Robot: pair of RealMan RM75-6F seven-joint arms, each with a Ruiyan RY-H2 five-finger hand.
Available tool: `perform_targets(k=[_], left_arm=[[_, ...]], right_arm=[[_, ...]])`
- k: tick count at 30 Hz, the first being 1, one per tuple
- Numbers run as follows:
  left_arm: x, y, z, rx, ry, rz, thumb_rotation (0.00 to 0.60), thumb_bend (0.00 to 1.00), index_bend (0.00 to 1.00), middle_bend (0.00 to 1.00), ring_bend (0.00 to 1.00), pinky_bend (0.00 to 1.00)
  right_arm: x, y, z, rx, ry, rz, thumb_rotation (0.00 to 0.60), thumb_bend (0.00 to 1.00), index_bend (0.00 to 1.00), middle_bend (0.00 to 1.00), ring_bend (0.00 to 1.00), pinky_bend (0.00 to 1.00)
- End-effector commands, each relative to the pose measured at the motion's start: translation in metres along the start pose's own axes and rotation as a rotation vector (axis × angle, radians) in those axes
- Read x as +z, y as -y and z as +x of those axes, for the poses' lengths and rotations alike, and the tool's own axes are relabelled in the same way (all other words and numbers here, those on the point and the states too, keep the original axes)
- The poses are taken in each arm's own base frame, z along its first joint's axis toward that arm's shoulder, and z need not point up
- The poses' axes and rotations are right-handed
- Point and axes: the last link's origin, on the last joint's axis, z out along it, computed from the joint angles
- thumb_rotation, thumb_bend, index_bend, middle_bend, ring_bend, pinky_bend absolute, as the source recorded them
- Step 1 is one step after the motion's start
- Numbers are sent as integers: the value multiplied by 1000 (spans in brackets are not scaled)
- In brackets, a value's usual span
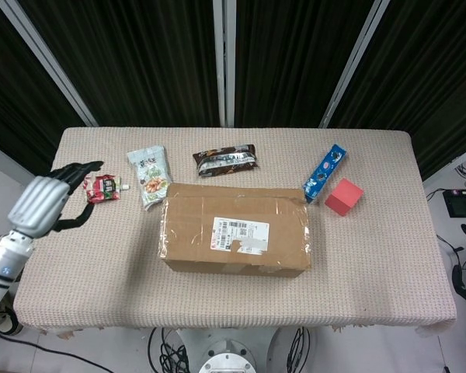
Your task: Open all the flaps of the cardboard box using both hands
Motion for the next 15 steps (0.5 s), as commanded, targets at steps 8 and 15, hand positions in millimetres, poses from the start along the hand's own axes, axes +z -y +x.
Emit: perform_targets(k=[8, 15], left_arm=[[118, -60, -16, -157, 388, -43, 379, 653, 112, 218, 166, 313], [137, -91, -31, -167, 509, -82, 381, 680, 112, 239, 170, 313]], right_arm=[[-5, -16, 5, -7, -9, -42, 600, 477, 0, 0, 0, 0], [-5, -21, 6, -16, -19, -55, 600, 477, 0, 0, 0, 0]])
